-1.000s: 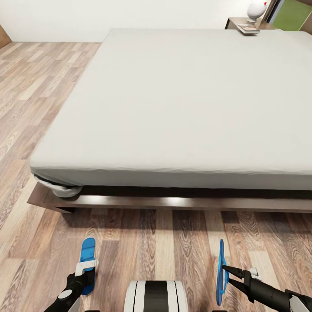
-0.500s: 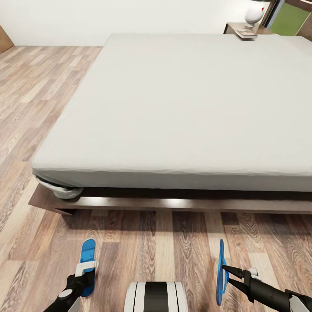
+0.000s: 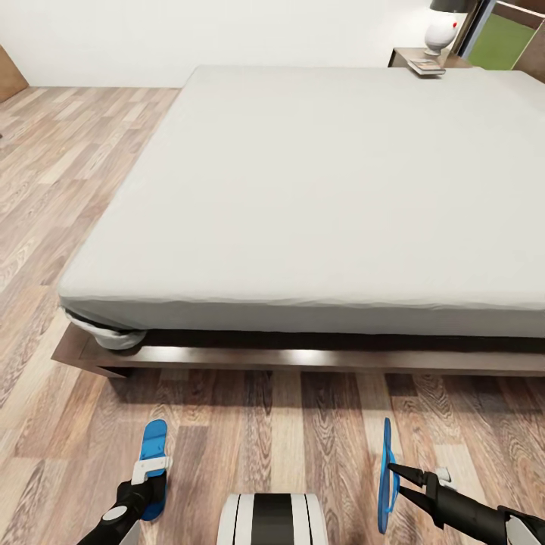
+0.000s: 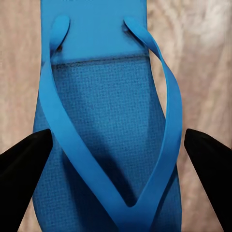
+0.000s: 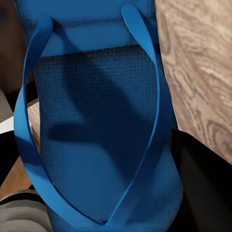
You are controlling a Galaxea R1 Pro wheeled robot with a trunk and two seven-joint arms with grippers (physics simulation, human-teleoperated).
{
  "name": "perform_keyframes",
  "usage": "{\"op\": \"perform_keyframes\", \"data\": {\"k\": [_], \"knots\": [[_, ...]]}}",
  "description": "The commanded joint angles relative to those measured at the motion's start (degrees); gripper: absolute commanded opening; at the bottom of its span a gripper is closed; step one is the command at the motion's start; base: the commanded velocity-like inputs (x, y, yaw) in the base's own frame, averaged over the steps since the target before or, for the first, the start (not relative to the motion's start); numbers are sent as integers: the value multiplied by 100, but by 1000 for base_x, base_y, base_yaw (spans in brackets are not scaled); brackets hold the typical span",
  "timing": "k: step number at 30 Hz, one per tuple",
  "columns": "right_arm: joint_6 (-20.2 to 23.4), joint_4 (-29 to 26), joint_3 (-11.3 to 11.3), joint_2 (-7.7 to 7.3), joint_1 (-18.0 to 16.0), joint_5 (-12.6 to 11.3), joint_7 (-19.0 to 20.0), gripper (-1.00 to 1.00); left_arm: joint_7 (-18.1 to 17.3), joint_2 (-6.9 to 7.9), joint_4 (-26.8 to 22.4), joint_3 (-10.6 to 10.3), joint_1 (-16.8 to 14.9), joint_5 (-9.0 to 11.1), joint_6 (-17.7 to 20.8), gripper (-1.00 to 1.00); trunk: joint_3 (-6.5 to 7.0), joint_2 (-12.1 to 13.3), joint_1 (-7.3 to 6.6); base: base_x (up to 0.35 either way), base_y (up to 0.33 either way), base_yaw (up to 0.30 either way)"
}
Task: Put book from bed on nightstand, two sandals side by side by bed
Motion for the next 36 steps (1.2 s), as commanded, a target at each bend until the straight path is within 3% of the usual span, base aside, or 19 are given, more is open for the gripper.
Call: {"op": "perform_keyframes", "data": {"k": [1, 36], "knots": [[29, 2, 21, -6, -2, -44, -2, -100, 37, 7, 2, -49, -2, 52, -21, -100, -3, -1, -1, 0, 0, 0], [29, 2, 21, -7, -2, -46, -2, -100, 38, 8, 2, -49, -2, 52, -21, -100, 41, 1, -6, 37, 40, 0]]}}
